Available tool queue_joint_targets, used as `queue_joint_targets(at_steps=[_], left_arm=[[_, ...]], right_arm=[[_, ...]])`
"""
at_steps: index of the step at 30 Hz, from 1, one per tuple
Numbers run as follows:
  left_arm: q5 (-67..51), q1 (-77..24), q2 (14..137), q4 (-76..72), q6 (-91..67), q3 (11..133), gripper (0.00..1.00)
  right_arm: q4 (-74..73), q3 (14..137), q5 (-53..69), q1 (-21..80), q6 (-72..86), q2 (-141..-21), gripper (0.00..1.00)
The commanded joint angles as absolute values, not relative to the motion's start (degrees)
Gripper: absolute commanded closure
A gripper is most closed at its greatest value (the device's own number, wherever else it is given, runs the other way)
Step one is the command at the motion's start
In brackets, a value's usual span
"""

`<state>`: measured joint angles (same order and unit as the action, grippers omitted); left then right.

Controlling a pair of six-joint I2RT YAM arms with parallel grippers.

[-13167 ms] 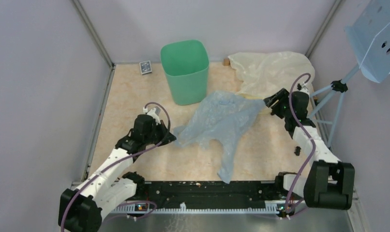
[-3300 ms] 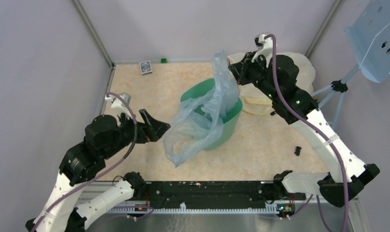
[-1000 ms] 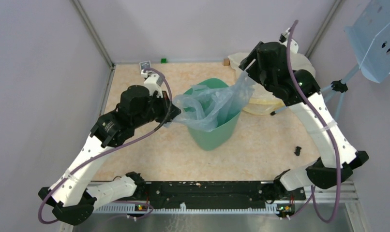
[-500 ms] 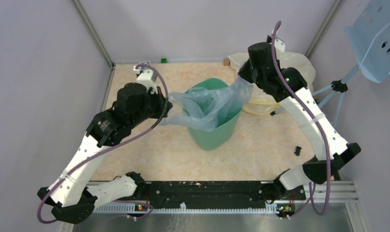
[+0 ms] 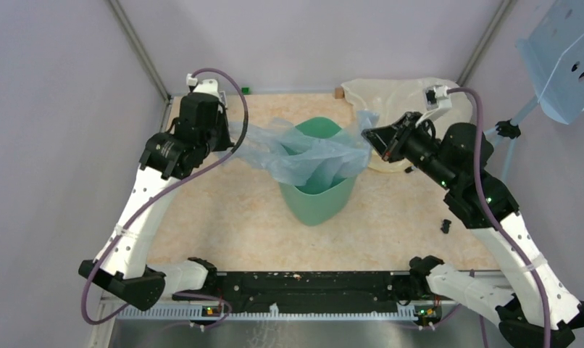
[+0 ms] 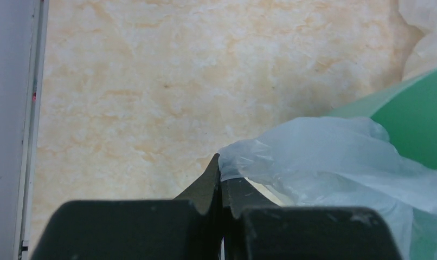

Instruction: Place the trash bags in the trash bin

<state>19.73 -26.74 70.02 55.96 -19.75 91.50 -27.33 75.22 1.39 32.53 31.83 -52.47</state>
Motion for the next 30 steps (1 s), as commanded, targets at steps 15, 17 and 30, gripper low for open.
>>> queue_joint_targets(at_steps=[15, 17, 30], left_arm=[[-5.2, -18.2, 67.3, 54.4, -16.9, 87.9, 0.99], [-7.3, -18.3, 65.8, 54.7, -16.9, 85.3, 0.99], [2.1, -17.6, 64.2, 57.5, -15.3, 76.6, 1.00]], right_arm=[[-31.4, 54.8, 24.2, 32.1, 27.3, -33.9, 1.00], [-31.3, 51.9, 23.5, 32.0, 27.9, -32.0, 1.00], [-33.3, 47.8, -10.2, 32.1, 31.0, -23.8, 1.00]])
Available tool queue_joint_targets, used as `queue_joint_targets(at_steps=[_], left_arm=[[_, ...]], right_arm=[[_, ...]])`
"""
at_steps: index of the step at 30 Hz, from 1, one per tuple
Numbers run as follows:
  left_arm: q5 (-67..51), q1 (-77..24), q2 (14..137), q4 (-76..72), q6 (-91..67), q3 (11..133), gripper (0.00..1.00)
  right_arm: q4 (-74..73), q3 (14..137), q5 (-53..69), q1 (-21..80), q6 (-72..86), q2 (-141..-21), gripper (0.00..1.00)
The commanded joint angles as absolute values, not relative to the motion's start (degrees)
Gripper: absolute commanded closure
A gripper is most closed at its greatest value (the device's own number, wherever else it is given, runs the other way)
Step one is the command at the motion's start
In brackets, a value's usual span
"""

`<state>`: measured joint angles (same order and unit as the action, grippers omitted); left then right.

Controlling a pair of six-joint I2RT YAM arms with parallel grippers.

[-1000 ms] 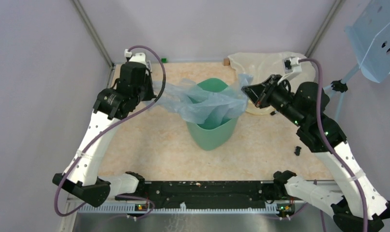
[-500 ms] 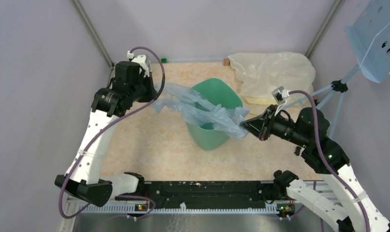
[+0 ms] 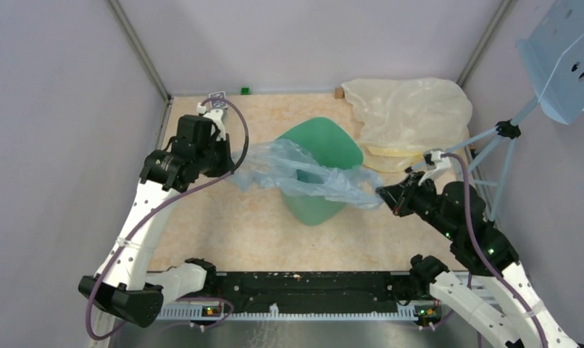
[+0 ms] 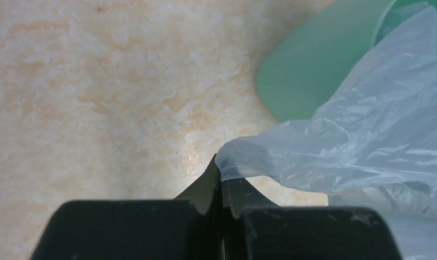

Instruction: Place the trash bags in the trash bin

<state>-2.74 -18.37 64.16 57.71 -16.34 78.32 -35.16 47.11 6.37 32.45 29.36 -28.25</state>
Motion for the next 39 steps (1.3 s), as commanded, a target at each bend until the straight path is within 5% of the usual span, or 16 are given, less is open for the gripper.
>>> queue_joint_targets(at_steps=[1, 6, 11, 20, 30, 39], left_arm=[[2.4, -17.5, 64.3, 57.2, -15.3, 76.1, 1.00], [-2.9, -16.6, 64.8, 54.4, -15.3, 75.2, 1.00], [-8.7, -16.5, 63.2, 50.6, -16.0, 76.4, 0.94], [-9.4, -16.5, 61.1, 50.6, -14.1, 80.0, 1.00], [-15.4, -16.5, 59.1, 49.7, -10.9, 79.4, 1.00], [-23.6, -16.5, 57.7, 48.2, -10.4, 79.6, 1.00]], right_arm=[[-31.3, 47.3, -10.8, 32.1, 30.2, -22.2, 1.00], [-17.2, 42.4, 0.7, 32.1, 25.6, -15.6, 1.00], [-17.3, 45.6, 9.5, 32.1, 20.9, -19.4, 0.57], [-31.0, 65.8, 8.5, 32.1, 4.5, -34.4, 0.27], [-27.7, 74.9, 14.9, 32.1, 0.3, -40.9, 0.36], [-31.5, 81.8, 24.6, 32.1, 0.4, -53.2, 0.31]])
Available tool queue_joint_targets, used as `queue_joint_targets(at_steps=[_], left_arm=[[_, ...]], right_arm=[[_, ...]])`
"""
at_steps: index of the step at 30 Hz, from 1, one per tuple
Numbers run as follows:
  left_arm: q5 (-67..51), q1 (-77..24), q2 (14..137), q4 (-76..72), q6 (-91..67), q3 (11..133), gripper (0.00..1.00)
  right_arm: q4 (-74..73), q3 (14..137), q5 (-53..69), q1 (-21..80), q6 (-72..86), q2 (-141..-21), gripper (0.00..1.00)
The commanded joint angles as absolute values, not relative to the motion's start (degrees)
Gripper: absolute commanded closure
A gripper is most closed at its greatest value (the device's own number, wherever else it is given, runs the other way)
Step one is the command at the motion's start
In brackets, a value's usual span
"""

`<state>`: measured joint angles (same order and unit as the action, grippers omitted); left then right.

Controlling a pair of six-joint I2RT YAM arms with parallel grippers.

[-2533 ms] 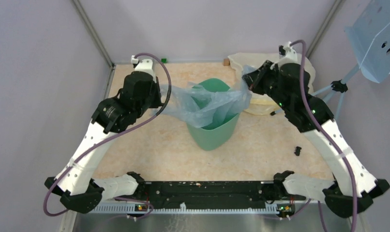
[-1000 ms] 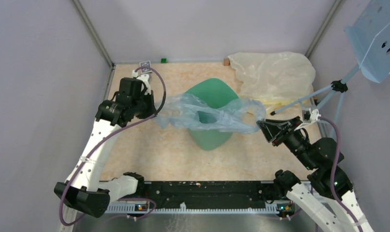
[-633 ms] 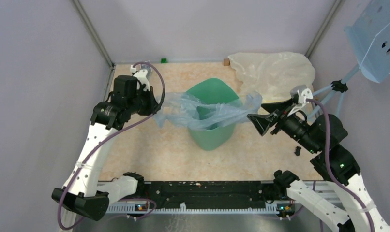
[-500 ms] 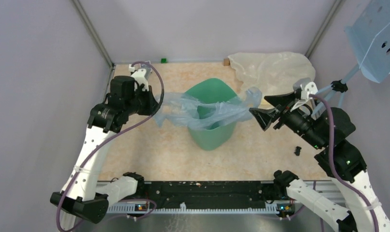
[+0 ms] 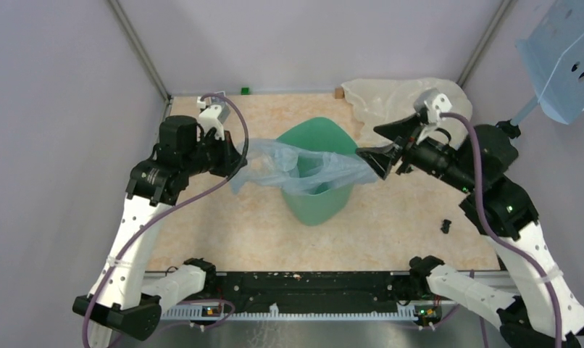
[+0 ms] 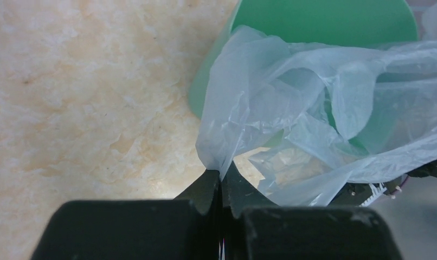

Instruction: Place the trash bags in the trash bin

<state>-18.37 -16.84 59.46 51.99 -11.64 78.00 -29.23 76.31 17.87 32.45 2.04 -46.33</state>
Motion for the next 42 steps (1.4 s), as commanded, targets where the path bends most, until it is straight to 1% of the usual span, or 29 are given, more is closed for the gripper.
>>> queue_joint_targets(at_steps=[1, 6, 10, 13, 18, 19, 20, 21, 25, 27, 28, 29, 31, 33, 35, 38, 39, 40, 42], left_arm=[[-23.9, -16.5, 57.6, 47.9, -10.6, 79.7, 1.00], [-24.5, -16.5, 56.9, 47.3, -10.9, 79.7, 1.00], [-24.7, -16.5, 56.4, 46.5, -11.3, 79.8, 1.00], [-24.8, -16.5, 56.0, 46.4, -11.2, 80.3, 1.00], [-23.7, -16.5, 56.1, 46.4, -10.9, 81.0, 1.00], [-23.6, -16.5, 56.3, 46.4, -10.9, 81.2, 1.00], [-23.5, -16.5, 56.4, 46.4, -10.9, 81.5, 1.00], [-23.4, -16.5, 56.6, 46.4, -10.9, 81.6, 1.00], [-21.9, -16.4, 57.2, 46.0, -10.8, 82.1, 1.00], [-20.7, -16.5, 57.7, 46.2, -10.8, 82.0, 1.00], [-19.8, -16.5, 58.1, 46.3, -10.8, 82.0, 1.00], [-19.2, -16.5, 58.5, 46.5, -10.8, 81.9, 1.00], [-17.6, -16.5, 59.5, 46.9, -11.0, 81.6, 0.99], [-15.9, -16.5, 60.3, 46.9, -11.4, 81.0, 0.93], [-14.0, -16.5, 61.1, 46.6, -11.8, 80.2, 0.82], [-11.6, -16.5, 62.5, 46.5, -12.6, 79.3, 0.69], [-11.4, -16.5, 63.0, 46.6, -12.8, 79.2, 0.64], [-11.8, -16.5, 63.4, 46.8, -13.2, 79.1, 0.58], [-13.4, -16.5, 63.5, 46.5, -13.7, 78.7, 0.49]], right_arm=[[-32.2, 82.7, 25.9, 32.1, -1.2, -55.1, 0.31], [-30.5, 82.8, 30.0, 32.3, -4.6, -61.5, 0.26], [-31.1, 84.6, 29.5, 34.0, -7.0, -66.5, 0.25], [-32.4, 85.7, 27.6, 35.1, -9.0, -69.4, 0.25], [-37.8, 87.7, 27.9, 36.5, -12.5, -72.9, 0.26], [-38.5, 88.0, 27.8, 36.8, -13.1, -73.4, 0.28], [-38.9, 88.1, 27.2, 37.0, -13.2, -73.7, 0.33], [-38.7, 88.2, 26.0, 37.1, -12.7, -73.9, 0.41], [-36.1, 88.2, 19.3, 37.0, -9.4, -73.8, 0.83], [-33.1, 87.5, 16.1, 37.0, -6.7, -72.9, 0.90], [-31.5, 87.1, 13.2, 37.0, -5.4, -72.5, 0.96], [-30.4, 86.9, 10.9, 37.0, -4.1, -72.2, 1.00], [-28.7, 86.8, 7.0, 36.9, -2.3, -72.0, 1.00], [-28.1, 86.7, 4.8, 36.7, -1.2, -72.6, 1.00], [-27.9, 86.8, 2.9, 36.5, -0.5, -73.5, 1.00], [-27.3, 86.9, 0.2, 36.2, 2.0, -74.7, 1.00], [-27.0, 86.8, -0.4, 36.0, 2.6, -75.0, 1.00], [-26.6, 86.9, -1.1, 35.8, 3.1, -75.5, 1.00], [-25.9, 87.3, -1.3, 35.4, 3.7, -76.5, 0.98]])
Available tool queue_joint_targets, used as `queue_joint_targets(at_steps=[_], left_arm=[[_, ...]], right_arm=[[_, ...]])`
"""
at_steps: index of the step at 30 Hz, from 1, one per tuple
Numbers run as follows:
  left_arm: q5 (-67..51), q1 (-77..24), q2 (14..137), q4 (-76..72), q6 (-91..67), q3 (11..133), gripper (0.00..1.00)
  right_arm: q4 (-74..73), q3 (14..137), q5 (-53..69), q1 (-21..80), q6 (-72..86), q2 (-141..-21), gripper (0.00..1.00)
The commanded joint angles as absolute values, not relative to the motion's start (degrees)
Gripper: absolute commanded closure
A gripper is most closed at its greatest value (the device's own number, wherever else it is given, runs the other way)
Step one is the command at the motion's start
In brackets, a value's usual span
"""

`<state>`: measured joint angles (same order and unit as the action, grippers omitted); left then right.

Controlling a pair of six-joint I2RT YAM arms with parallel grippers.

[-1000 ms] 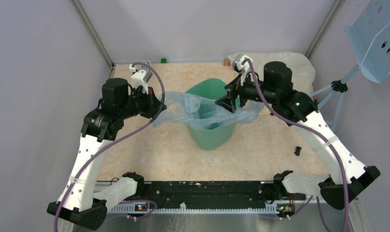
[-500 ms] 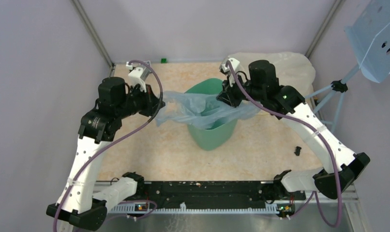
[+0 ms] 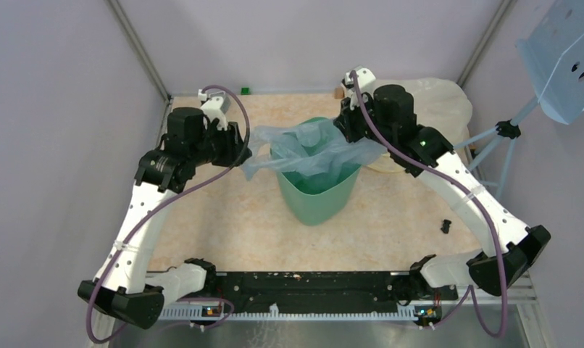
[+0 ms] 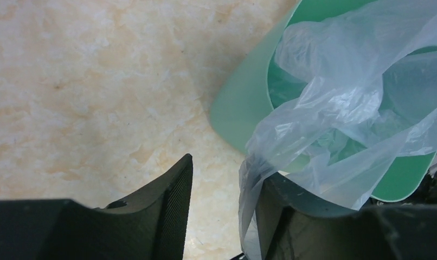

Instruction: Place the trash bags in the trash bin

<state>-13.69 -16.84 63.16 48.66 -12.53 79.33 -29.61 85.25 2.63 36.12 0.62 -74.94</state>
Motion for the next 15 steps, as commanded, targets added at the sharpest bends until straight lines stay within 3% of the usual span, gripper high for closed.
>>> queue_joint_targets(at_steps=[1, 3, 5, 9, 12, 15], left_arm=[[-14.1, -16.5, 63.3, 46.0, -13.9, 78.3, 0.47], [-14.6, -16.5, 63.0, 44.8, -14.6, 77.1, 0.48], [-14.6, -16.5, 63.3, 43.6, -14.8, 76.0, 0.56], [-13.2, -16.4, 65.4, 42.7, -14.9, 75.4, 0.84], [-12.0, -16.1, 67.2, 41.9, -14.6, 75.5, 0.97], [-11.8, -15.7, 69.2, 41.3, -14.3, 76.3, 1.00]], right_arm=[[-25.8, 87.6, -1.3, 35.2, 4.0, -77.1, 0.95], [-25.8, 88.5, -1.5, 34.6, 4.7, -78.8, 0.89], [-25.6, 89.2, -1.4, 33.8, 5.4, -80.3, 0.86], [-24.4, 89.8, -0.3, 31.3, 6.3, -82.6, 0.81], [-23.1, 89.9, 2.9, 29.4, 7.4, -84.3, 0.81], [-22.2, 90.4, 4.9, 28.1, 7.8, -86.1, 0.91]])
